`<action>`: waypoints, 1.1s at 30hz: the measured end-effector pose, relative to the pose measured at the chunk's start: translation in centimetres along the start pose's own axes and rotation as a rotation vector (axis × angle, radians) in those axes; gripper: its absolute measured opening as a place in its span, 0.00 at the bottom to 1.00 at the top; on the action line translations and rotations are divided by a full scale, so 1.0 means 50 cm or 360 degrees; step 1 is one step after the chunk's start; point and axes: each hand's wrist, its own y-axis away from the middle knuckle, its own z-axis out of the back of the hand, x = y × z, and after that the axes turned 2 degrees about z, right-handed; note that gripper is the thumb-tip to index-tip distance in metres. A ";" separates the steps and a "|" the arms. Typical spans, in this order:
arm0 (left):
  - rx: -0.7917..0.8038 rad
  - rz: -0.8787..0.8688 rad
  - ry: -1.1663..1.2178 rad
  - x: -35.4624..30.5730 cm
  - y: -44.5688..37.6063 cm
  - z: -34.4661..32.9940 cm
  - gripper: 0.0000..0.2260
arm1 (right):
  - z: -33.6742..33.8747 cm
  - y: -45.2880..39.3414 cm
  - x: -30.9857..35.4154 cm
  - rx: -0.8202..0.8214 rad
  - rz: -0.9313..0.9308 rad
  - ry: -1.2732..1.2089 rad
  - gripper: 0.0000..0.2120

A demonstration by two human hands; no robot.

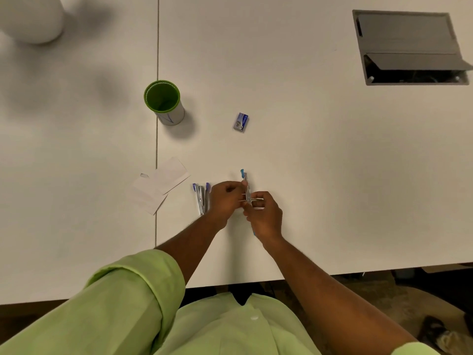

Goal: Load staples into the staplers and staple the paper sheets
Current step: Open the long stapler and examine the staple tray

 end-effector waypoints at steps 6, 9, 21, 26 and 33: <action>-0.0061 0.0055 -0.0060 0.006 0.002 0.028 0.08 | -0.021 0.019 -0.009 0.0008 0.0360 0.0355 0.12; -0.0074 0.0069 -0.0082 0.011 0.002 0.036 0.06 | -0.030 0.029 -0.008 0.0030 0.0371 0.0378 0.18; -0.0132 0.0057 -0.0302 0.016 -0.015 0.055 0.09 | -0.062 0.019 0.004 -0.0071 0.0257 0.0791 0.07; -0.0228 -0.0261 -0.0717 -0.002 -0.014 0.073 0.09 | -0.078 0.007 0.020 -0.0127 0.0231 0.0863 0.08; -0.0303 -0.0804 -0.0738 -0.021 -0.026 0.167 0.10 | -0.093 0.003 0.016 -0.0181 0.0278 0.0826 0.08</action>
